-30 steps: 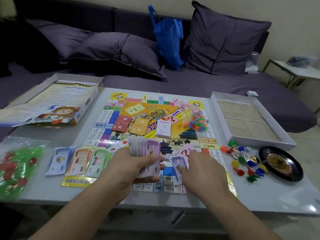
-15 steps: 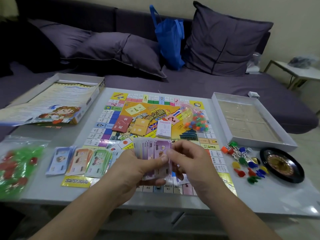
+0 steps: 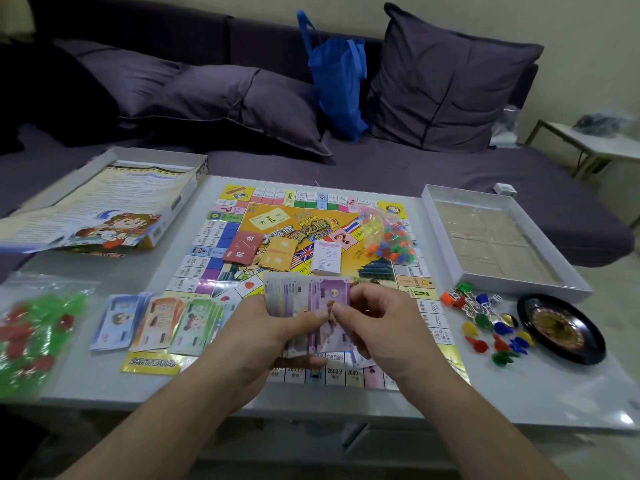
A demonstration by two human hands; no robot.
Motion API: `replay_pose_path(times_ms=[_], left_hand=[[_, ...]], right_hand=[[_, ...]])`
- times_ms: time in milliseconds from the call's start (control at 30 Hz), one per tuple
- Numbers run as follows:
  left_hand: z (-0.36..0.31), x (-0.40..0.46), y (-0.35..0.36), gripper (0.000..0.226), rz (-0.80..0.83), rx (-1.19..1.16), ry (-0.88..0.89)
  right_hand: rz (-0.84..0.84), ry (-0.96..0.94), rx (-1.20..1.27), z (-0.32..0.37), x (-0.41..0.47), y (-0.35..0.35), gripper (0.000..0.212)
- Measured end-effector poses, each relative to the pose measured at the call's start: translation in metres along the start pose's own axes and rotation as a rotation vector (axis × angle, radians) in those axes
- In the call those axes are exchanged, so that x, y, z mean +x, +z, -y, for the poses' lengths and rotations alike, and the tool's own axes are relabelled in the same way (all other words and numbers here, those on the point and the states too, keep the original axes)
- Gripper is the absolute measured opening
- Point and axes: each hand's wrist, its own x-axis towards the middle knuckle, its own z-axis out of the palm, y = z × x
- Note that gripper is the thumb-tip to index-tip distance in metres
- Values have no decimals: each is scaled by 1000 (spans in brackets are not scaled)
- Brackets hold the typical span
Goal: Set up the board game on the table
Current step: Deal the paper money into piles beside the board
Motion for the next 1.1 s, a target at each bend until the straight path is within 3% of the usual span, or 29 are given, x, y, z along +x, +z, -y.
replay_pose_path(times_ms=[233,367,533,667,833,1000,1100], left_hand=[[-12,6,-17,31,-111,-30,-41],[-21,13,-34,33,-181,-145,-41],[-25,15,-41,36,-176,-263,-66],[-25,11,-41,31,-184,-230,-48],[-27,7,-43,30,-211,-208,-16],[-28,7,-46,34,-215,-219,6],[-28,6,-44,32,-204,-188,10]], right_hand=[[-69,130,-70,8,12,-23,8],[-142,154,-252,2,21,-32,9],[-46,177,-402,-7,23,-1,8],[-7,156,-506,-11,23,24,14],[-40,96,-820,-17,22,39,18],[-55,21,-1048,-9,16,39,45],[-116,13,-869,-3,16,30,20]])
